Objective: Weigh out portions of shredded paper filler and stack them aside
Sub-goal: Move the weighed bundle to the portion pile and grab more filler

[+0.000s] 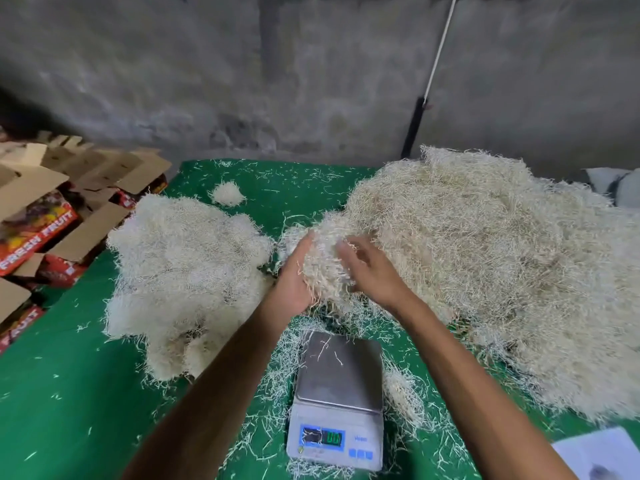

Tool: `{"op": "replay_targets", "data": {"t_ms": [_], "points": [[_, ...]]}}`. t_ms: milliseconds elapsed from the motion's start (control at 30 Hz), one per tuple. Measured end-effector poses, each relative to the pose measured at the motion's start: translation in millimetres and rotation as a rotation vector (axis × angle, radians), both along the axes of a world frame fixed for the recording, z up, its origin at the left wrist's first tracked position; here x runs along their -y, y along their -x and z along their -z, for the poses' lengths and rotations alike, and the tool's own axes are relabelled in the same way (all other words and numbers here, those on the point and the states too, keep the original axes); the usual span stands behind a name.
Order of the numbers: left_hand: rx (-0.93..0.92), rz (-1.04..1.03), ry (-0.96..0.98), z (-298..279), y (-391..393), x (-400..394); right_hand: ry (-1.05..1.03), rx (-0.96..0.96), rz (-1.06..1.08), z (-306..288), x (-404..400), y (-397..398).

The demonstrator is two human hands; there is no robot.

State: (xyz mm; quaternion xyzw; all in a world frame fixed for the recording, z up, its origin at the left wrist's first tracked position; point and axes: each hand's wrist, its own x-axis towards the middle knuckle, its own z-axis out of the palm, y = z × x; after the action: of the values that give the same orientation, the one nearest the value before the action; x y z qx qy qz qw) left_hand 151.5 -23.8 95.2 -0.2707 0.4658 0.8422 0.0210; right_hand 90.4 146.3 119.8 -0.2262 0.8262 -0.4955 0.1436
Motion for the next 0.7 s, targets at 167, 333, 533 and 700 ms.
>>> {"op": "replay_targets", "data": {"t_ms": [167,333,533,700], "points": [[-0.033,0.143,-0.306,18.2,-27.0,-1.5,-0.02,0.171,0.07,52.9,3.0,-31.8],[0.176,0.133,-0.125,77.3,-68.1,25.5,-0.018,0.18,0.103,80.4,-13.8,-39.9],[0.339,0.166,0.114,120.8,-113.5,27.6,-0.49,-0.089,-0.138,102.6,-31.1,-50.4],[0.351,0.126,0.191,140.0,-131.3,24.1,-0.494,-0.014,-0.192,109.6,-46.5,-52.8]]}}
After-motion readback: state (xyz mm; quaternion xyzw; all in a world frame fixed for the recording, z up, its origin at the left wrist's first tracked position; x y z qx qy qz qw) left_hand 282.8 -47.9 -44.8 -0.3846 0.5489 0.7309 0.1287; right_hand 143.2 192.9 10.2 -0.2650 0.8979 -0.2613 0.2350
